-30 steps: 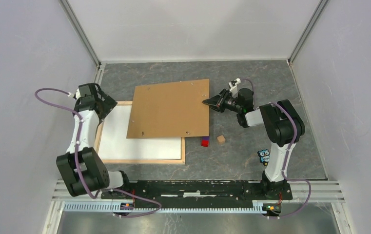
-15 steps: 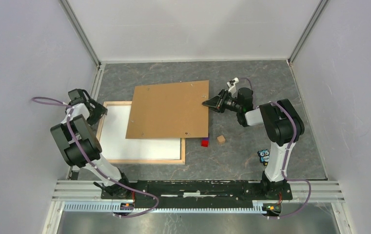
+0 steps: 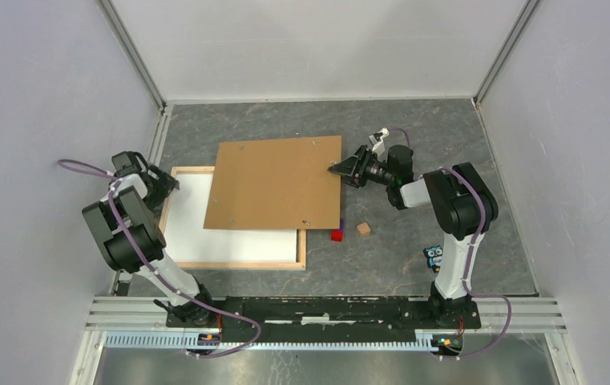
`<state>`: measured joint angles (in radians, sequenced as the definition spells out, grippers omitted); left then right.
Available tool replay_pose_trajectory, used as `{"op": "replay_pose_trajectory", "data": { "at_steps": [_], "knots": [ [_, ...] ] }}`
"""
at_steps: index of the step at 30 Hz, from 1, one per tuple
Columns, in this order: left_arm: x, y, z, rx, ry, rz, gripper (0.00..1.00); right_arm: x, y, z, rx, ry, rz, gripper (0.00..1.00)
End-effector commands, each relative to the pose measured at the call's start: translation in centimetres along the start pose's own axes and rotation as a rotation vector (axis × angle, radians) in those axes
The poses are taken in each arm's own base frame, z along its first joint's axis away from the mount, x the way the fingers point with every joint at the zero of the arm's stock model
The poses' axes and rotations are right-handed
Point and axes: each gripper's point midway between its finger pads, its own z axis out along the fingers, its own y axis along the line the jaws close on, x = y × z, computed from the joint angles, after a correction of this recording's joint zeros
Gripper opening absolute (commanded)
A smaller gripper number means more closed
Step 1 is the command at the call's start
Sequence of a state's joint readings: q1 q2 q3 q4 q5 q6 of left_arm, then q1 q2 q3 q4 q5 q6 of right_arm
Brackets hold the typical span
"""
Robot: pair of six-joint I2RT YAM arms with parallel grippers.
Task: Put the photo into the frame
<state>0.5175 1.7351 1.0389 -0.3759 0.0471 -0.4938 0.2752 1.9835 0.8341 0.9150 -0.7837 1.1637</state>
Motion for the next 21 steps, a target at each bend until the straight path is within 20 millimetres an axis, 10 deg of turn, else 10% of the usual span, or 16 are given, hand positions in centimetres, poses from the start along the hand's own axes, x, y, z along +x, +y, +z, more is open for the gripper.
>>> {"op": "replay_pose_trajectory", "data": {
  "at_steps": [1,21],
  "knots": [
    [4.2,-2.0,-0.9,0.126,0.134,-0.101,0.95,-0.2,2.6,1.0,-0.084,-0.022,-0.053,0.55],
    [7.7,-4.6,-1.0,0.303,0.248,-0.312,0.96,-1.5,4.3,2.5,-0.143,-0.141,0.042,0.49]
  ]
}}
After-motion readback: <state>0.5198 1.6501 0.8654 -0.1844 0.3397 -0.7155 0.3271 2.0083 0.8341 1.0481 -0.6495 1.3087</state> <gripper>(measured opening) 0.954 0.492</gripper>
